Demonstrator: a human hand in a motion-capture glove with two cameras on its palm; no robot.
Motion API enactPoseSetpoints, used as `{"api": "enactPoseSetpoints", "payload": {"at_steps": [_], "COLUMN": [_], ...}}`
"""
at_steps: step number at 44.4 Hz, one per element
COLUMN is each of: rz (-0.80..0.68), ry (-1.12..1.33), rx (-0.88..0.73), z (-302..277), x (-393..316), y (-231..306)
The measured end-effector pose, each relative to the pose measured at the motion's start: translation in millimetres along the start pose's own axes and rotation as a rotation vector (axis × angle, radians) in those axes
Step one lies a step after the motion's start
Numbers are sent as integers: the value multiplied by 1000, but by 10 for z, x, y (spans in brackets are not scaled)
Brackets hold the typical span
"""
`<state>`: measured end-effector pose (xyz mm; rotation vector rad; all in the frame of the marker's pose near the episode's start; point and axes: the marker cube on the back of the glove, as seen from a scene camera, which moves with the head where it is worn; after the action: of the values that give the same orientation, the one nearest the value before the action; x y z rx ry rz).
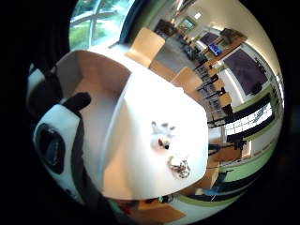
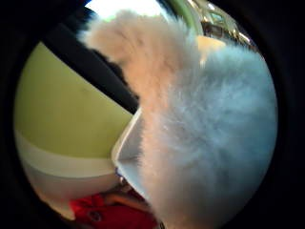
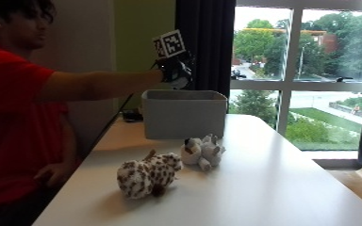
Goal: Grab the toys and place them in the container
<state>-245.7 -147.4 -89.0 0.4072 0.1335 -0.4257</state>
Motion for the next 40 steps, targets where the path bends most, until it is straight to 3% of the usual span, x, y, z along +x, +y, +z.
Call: {"api": "enactPoseSetpoints", "payload": {"at_steps": [15,23,32,40], "rz": [40,73,170,362], "ry": [-48,-51,-27,-5], "rx": [-273,-217,-207,-221], "z": [318,124,6,93], "x": [-35,303,1172,1928], "y": [122,432,1063,1621]}}
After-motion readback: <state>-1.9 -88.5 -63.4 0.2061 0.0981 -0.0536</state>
